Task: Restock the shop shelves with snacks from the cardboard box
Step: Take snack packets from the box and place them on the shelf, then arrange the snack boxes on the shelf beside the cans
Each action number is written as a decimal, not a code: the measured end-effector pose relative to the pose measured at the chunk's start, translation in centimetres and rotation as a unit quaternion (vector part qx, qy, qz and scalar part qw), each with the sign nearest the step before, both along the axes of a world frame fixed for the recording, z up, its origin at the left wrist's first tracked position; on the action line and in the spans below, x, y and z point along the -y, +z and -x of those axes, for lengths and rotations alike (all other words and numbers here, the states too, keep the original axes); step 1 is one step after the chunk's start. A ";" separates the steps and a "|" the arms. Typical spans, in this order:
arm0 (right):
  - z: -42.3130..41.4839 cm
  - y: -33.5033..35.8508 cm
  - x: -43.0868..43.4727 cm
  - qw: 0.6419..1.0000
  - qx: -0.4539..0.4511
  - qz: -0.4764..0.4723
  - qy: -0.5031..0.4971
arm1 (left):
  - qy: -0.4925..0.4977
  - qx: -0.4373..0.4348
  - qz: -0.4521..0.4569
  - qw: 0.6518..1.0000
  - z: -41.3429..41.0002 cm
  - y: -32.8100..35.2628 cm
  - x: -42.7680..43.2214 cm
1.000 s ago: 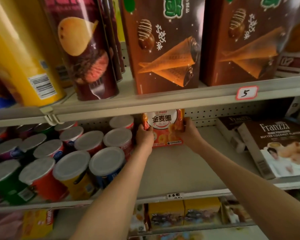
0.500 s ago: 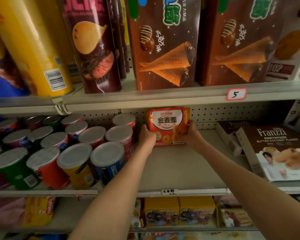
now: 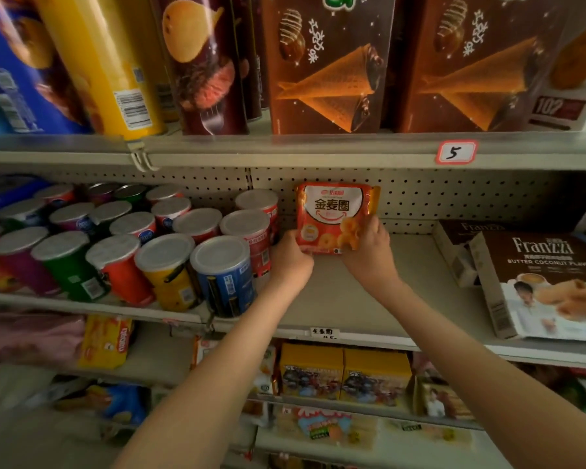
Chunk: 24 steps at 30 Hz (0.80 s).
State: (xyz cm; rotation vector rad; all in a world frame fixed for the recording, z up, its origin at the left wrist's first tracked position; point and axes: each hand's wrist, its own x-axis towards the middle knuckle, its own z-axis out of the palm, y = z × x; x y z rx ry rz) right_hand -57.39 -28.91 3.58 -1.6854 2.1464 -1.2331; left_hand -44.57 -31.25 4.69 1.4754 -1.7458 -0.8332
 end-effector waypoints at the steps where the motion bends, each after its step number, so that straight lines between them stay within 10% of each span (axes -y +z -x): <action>1: -1.1 0.3 -0.7 0.999 0.013 0.019 0.032 | 0.002 0.002 0.002 1.000 -0.7 0.2 -0.8; 16: -24.2 -2.6 -9.3 0.901 0.051 0.019 0.431 | 0.215 -0.132 0.056 0.966 -21.3 -4.3 -13.6; 24: -37.7 -7.9 -9.5 0.837 0.023 -0.120 0.534 | 0.428 -0.233 -0.073 0.870 -34.5 -12.1 -18.7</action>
